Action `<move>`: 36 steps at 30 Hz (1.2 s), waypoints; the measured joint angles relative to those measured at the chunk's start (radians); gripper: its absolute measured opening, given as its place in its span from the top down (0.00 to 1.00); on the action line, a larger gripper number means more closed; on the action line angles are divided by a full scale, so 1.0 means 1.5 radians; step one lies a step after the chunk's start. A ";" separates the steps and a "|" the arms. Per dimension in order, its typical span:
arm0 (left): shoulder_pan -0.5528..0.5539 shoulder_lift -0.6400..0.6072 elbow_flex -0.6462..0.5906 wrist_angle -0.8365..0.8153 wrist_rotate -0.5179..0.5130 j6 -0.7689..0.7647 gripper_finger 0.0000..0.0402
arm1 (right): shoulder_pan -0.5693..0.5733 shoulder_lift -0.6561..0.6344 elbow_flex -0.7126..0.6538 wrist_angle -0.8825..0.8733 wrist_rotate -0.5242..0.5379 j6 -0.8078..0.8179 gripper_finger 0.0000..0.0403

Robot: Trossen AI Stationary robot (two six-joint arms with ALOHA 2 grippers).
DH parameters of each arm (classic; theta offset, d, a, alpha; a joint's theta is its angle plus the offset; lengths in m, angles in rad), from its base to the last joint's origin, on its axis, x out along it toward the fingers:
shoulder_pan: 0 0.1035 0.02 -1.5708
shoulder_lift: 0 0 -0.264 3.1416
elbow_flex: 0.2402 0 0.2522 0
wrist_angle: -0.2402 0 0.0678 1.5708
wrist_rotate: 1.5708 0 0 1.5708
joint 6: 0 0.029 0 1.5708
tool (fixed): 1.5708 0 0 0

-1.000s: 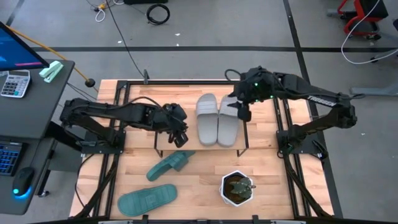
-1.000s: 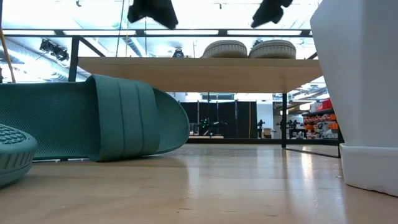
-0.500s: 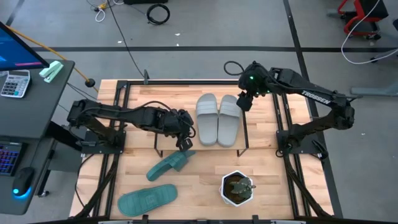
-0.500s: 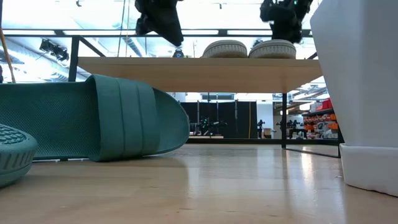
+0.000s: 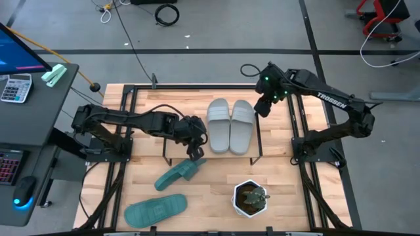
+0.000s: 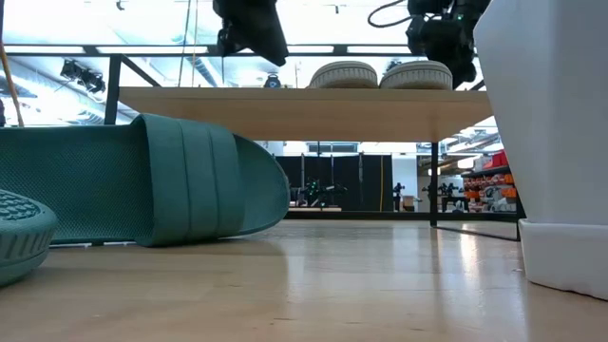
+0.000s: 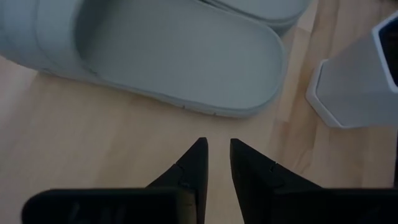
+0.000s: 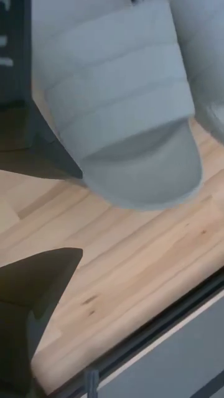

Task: Pick and place slides into the shelf
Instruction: Put the gray slide on the shelf

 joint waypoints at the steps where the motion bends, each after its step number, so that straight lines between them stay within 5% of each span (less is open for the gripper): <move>1: 0.000 0.000 0.000 -0.001 0.005 0.004 0.82 | -0.006 0.000 0.000 0.000 0.000 0.000 0.51; 20: -0.002 0.060 0.000 -0.006 0.060 0.043 0.81 | -0.060 0.000 0.000 -0.005 0.000 -0.037 0.51; 36: 0.006 0.088 0.000 0.096 0.062 0.044 0.81 | -0.060 0.000 0.000 0.014 -0.001 -0.043 0.52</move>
